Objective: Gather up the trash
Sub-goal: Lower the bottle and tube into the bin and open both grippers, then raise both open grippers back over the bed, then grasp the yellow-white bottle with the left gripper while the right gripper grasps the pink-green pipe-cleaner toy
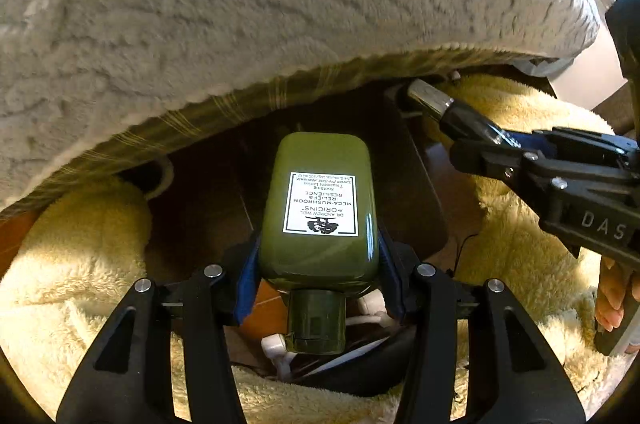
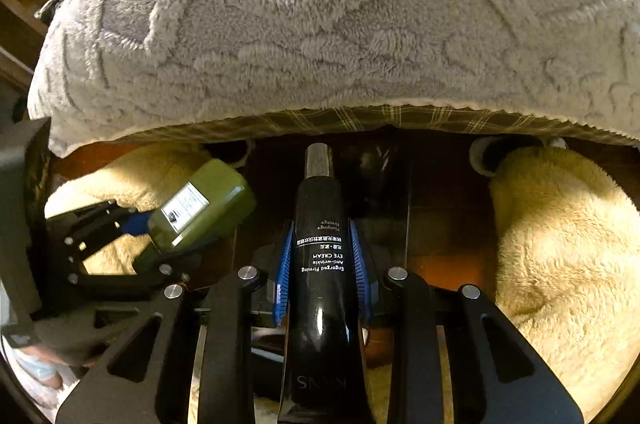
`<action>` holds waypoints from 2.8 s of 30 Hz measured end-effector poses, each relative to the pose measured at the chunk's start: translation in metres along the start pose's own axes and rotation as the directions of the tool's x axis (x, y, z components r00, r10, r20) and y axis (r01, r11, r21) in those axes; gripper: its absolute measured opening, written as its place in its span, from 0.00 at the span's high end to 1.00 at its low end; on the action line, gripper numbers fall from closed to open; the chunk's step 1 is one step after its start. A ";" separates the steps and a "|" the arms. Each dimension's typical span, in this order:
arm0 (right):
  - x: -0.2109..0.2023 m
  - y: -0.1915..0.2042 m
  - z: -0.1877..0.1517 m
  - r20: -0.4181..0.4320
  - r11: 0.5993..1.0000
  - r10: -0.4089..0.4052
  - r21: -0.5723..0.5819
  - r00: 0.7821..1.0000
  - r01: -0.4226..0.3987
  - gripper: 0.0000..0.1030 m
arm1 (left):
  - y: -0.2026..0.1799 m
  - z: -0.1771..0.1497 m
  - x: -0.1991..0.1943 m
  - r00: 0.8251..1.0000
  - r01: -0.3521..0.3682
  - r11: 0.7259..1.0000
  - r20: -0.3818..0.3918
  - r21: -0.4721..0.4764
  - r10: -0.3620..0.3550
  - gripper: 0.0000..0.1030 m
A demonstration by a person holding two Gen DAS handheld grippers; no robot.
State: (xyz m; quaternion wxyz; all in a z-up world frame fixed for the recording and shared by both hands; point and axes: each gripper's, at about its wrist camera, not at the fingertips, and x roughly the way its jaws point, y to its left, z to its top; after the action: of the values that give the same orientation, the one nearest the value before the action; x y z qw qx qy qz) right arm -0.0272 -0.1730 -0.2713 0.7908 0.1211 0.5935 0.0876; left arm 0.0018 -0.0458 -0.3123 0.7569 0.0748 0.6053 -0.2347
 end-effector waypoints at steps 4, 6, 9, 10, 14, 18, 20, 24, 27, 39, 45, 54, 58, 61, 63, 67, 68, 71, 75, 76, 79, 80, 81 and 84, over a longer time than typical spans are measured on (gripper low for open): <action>0.007 -0.001 0.001 -0.006 1.000 -0.006 0.002 1.000 0.006 0.72 | 0.005 -0.001 0.002 1.000 0.012 1.000 -0.016 -0.002 -0.012 0.53; 0.005 -0.002 0.000 -0.003 1.000 -0.011 0.005 1.000 0.011 0.71 | 0.007 -0.002 0.003 1.000 0.013 1.000 -0.020 -0.012 -0.013 0.54; 0.001 -0.003 0.005 0.013 1.000 -0.023 0.016 1.000 0.023 0.71 | 0.010 0.000 0.002 1.000 0.005 1.000 -0.023 -0.027 -0.006 0.51; -0.002 -0.007 0.006 0.019 0.999 -0.026 0.021 0.999 0.026 0.70 | 0.011 0.001 0.001 1.000 0.006 1.000 -0.020 -0.029 -0.007 0.50; -0.017 -0.009 0.010 0.049 0.999 -0.038 0.035 0.998 0.037 0.58 | 0.010 0.003 -0.012 1.000 0.005 1.000 0.013 -0.029 -0.005 0.39; -0.043 -0.007 0.018 0.114 0.998 -0.052 0.037 0.992 0.048 0.39 | 0.009 0.008 -0.033 0.998 -0.002 1.000 0.067 -0.031 0.005 0.34; -0.059 -0.004 0.021 0.161 0.997 -0.068 0.032 0.985 0.064 0.24 | 0.012 0.012 -0.048 0.994 -0.003 0.999 0.105 -0.037 0.007 0.32; -0.103 -0.001 0.032 0.285 0.994 -0.107 0.010 0.952 0.109 0.13 | 0.014 0.019 -0.087 0.979 -0.019 0.999 0.202 -0.038 0.027 0.29; -0.132 -0.003 0.044 0.369 0.990 -0.134 0.014 0.920 0.139 0.07 | 0.022 0.030 -0.118 0.955 -0.052 0.997 0.288 -0.050 0.064 0.26; -0.142 -0.026 0.137 0.425 0.983 -0.181 0.080 0.887 0.163 0.06 | 0.060 0.113 -0.160 0.896 -0.151 0.981 0.403 -0.125 0.189 0.23; -0.133 -0.036 0.177 0.426 0.982 -0.186 0.113 0.885 0.152 0.06 | 0.074 0.164 -0.155 0.881 -0.156 0.979 0.430 -0.133 0.199 0.12; -0.116 -0.030 0.227 0.420 0.979 -0.206 0.097 0.884 0.182 0.06 | 0.080 0.217 -0.135 0.878 -0.169 0.974 0.425 -0.152 0.219 0.08; -0.108 -0.031 0.250 0.419 0.976 -0.217 0.096 0.882 0.195 0.06 | 0.087 0.234 -0.126 0.883 -0.175 0.970 0.410 -0.167 0.230 0.08; -0.103 -0.034 0.266 0.422 0.978 -0.211 0.097 0.882 0.187 0.06 | 0.092 0.245 -0.120 0.883 -0.183 0.969 0.405 -0.168 0.237 0.08; -0.098 -0.035 0.278 0.425 0.978 -0.207 0.098 0.881 0.183 0.06 | 0.093 0.251 -0.116 0.885 -0.191 0.968 0.399 -0.163 0.241 0.08; -0.091 -0.032 0.292 0.423 0.976 -0.217 0.094 0.880 0.195 0.06 | 0.094 0.256 -0.114 0.885 -0.195 0.969 0.398 -0.151 0.240 0.08; -0.090 -0.031 0.295 0.424 0.976 -0.219 0.092 0.879 0.199 0.07 | 0.096 0.258 -0.114 0.886 -0.189 0.970 0.400 -0.151 0.235 0.08; -0.088 -0.028 0.301 0.434 0.975 -0.223 0.085 0.873 0.207 0.24 | 0.100 0.262 -0.114 0.888 -0.176 0.972 0.401 -0.156 0.225 0.08; -0.085 -0.026 0.302 0.430 0.963 -0.268 0.092 0.862 0.254 0.51 | 0.100 0.263 -0.115 0.885 -0.182 0.971 0.404 -0.155 0.231 0.15; -0.086 -0.026 0.301 0.435 0.965 -0.260 0.087 0.862 0.247 0.59 | 0.100 0.263 -0.115 0.884 -0.183 0.971 0.406 -0.154 0.231 0.16; -0.088 -0.027 0.295 0.438 0.968 -0.247 0.072 0.864 0.241 0.61 | 0.100 0.261 -0.118 0.882 -0.181 0.972 0.412 -0.152 0.229 0.23; -0.088 -0.027 0.293 0.438 0.968 -0.246 0.069 0.865 0.240 0.61 | 0.100 0.260 -0.118 0.881 -0.182 0.971 0.414 -0.153 0.230 0.23; -0.089 -0.026 0.289 0.439 0.969 -0.244 0.067 0.865 0.239 0.61 | 0.100 0.259 -0.119 0.880 -0.182 0.971 0.416 -0.152 0.230 0.23; -0.093 -0.023 0.275 0.448 0.969 -0.240 0.056 0.861 0.241 0.62 | 0.095 0.252 -0.120 0.875 -0.199 0.970 0.420 -0.143 0.241 0.23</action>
State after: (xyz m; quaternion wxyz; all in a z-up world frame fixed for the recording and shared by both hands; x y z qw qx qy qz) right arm 0.2109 -0.2455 -0.1199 0.9116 0.0626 0.4041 -0.0415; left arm 0.2478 -0.0305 -0.1498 0.8970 0.0529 0.4196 -0.1289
